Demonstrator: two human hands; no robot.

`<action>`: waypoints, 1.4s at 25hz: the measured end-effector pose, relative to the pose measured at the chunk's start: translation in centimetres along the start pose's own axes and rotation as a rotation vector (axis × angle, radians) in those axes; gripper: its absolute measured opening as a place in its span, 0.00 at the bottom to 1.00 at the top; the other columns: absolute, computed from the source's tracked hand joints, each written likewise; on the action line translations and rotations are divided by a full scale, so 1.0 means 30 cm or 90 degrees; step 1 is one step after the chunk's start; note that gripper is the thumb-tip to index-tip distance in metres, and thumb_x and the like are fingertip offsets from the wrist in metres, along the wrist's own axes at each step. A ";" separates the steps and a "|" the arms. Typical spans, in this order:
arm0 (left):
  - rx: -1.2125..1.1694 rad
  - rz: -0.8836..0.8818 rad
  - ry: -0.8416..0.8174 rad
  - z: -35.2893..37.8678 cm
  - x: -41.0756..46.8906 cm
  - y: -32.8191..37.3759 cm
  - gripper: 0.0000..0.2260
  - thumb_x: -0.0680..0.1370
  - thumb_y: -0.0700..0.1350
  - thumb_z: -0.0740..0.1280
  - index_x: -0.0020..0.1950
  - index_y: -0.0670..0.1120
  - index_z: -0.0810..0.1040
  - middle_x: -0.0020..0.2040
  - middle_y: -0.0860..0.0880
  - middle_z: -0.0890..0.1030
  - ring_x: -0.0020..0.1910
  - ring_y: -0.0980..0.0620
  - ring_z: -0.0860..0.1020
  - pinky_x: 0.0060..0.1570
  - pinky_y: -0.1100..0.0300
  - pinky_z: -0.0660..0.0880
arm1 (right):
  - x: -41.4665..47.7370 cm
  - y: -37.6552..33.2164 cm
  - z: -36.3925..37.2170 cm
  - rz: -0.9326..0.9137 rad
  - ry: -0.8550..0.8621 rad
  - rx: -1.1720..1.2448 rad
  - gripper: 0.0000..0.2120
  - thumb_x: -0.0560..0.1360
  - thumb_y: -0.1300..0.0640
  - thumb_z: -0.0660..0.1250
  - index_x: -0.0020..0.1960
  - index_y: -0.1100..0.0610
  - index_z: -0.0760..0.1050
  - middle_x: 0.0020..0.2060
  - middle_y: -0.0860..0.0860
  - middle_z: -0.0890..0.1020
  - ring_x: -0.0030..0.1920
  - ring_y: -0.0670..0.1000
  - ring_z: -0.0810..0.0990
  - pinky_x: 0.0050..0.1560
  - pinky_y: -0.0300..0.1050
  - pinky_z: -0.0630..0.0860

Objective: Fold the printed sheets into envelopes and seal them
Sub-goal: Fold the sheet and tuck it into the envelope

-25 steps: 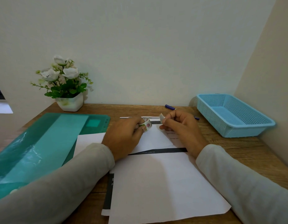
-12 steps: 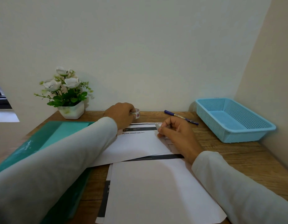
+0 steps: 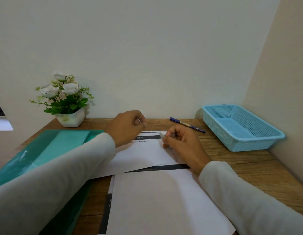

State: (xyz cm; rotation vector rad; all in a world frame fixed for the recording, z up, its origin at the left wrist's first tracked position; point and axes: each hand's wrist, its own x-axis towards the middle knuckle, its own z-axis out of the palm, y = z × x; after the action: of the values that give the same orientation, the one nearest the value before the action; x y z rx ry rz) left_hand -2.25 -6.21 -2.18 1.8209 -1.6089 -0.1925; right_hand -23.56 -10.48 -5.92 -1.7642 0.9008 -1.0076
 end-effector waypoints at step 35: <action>-0.338 -0.059 -0.064 0.094 -0.171 -0.005 0.06 0.79 0.45 0.70 0.56 0.49 0.81 0.44 0.50 0.84 0.33 0.56 0.78 0.31 0.67 0.73 | 0.010 0.017 0.002 -0.038 0.015 0.035 0.07 0.75 0.67 0.74 0.49 0.58 0.80 0.41 0.56 0.86 0.41 0.54 0.86 0.44 0.46 0.82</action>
State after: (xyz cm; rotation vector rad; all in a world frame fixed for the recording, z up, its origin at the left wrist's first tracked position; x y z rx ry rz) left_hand -4.76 -2.59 -6.04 1.4851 -1.3712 -0.6937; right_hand -23.45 -10.91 -6.34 -1.7449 0.8311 -1.0835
